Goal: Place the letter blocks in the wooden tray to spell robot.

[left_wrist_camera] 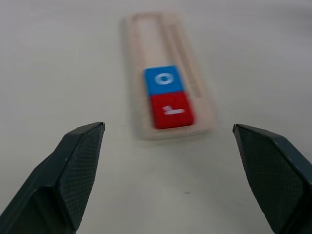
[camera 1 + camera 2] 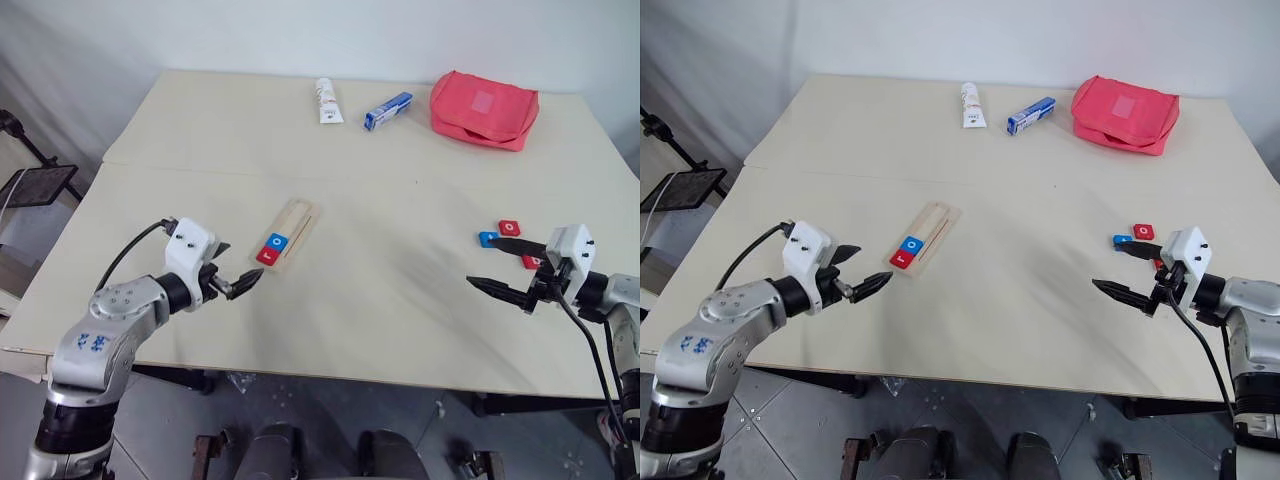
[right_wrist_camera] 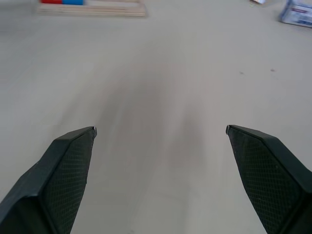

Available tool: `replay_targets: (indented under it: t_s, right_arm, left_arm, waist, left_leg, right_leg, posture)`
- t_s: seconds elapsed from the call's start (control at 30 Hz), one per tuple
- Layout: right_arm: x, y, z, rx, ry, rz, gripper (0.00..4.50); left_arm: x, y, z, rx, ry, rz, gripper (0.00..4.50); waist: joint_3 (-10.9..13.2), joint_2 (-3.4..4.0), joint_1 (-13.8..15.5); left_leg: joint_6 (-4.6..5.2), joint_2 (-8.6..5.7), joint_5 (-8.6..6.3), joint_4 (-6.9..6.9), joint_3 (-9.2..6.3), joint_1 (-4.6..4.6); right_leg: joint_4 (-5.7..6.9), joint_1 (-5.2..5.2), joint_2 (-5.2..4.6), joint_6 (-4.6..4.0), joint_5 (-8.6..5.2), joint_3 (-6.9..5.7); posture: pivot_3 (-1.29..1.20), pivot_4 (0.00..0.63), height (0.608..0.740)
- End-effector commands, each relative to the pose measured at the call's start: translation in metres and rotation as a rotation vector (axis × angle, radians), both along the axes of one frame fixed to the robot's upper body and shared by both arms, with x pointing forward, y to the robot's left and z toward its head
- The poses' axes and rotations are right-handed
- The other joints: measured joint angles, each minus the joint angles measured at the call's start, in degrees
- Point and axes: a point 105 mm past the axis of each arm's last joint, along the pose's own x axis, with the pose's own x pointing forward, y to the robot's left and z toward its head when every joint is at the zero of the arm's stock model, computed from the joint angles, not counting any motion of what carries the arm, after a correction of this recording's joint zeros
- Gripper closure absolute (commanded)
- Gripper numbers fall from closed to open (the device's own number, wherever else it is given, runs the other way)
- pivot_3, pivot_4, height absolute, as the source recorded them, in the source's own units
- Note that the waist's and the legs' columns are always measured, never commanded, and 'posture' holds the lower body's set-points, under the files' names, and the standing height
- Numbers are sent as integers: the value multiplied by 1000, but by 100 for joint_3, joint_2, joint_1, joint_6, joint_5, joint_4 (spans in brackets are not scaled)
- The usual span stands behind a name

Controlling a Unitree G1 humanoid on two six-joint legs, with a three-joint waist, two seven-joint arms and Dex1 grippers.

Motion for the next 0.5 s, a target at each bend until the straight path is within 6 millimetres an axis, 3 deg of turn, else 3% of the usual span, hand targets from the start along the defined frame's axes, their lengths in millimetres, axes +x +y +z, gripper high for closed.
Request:
replay_targets:
  t_s: [0.03, 0.13, 0.23, 0.4, 0.5]
  right_arm:
    - [2, 1, 10, -14, -39, 16, 34]
    - [2, 3, 8, -16, -31, 27, 34]
    - [2, 4, 6, -15, -23, 29, 34]
    - [0, 4, 3, -16, -14, 26, 34]
    - [-2, 3, 1, -18, -8, 19, 34]
  left_arm:
    - [5, -8, 8, 43, 50, 57, 0]
    - [17, -33, 23, 40, 103, 86, 0]
    - [21, -53, 24, 35, 164, 90, 0]
    - [24, -63, 22, 77, 199, 109, 0]
    - [29, -58, 19, 97, 220, 185, 0]
  waist:
    - [0, -1, 4]
    - [4, -6, 35]
    - [4, -7, 16]
    - [6, -9, -19]
    - [6, -9, 1]
  left_leg:
    - [0, 0, 0, 0, -1, -1]
    - [0, -3, 0, 18, -13, -14]
    - [1, -8, -1, 21, -18, -19]
    - [-6, 4, -3, 2, -8, -17]
    - [-7, 5, -2, 11, -7, -17]
  right_leg:
    - [1, -1, 0, 0, 0, 0]
    - [5, -2, 6, 0, 0, 0]
    - [4, -4, 12, 0, 0, 8]
    - [3, -18, 25, 0, 0, 6]
    - [3, -16, 26, 0, 0, 8]
  posture:
    - [0, 150, 740]
    - [0, 150, 740]
    - [0, 150, 740]
    - [0, 150, 740]
    - [0, 150, 740]
